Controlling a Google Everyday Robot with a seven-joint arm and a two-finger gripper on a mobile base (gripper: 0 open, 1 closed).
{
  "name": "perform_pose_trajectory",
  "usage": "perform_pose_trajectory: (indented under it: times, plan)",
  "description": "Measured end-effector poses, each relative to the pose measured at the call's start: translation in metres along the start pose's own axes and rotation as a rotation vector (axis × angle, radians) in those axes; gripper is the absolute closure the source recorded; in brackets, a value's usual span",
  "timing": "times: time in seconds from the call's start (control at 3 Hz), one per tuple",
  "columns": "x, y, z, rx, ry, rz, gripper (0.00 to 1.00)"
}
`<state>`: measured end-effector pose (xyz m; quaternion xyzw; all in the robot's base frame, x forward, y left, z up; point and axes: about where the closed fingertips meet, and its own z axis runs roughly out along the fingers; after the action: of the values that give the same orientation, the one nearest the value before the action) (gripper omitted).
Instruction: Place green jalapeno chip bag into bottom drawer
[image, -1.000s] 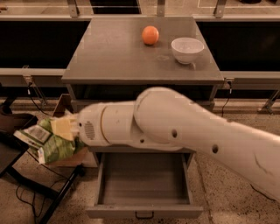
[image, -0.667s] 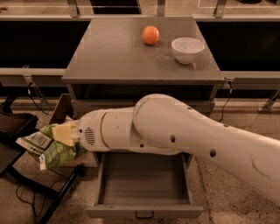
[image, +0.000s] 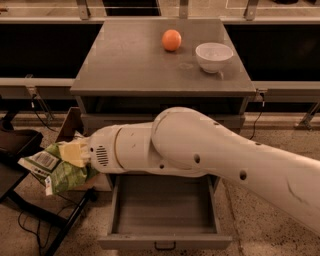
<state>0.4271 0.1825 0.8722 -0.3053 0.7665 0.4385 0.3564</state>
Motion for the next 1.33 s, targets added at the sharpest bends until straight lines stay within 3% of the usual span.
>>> perform_pose_trajectory:
  times: [0.33, 0.67, 1.0, 1.33]
  plan:
    - [0.015, -0.024, -0.011, 0.087, 0.056, 0.014, 1.00]
    - [0.055, -0.078, -0.036, 0.208, 0.176, 0.035, 1.00]
    - [0.094, -0.167, -0.084, 0.344, 0.254, 0.093, 1.00]
    - [0.130, -0.241, -0.118, 0.428, 0.305, 0.178, 1.00]
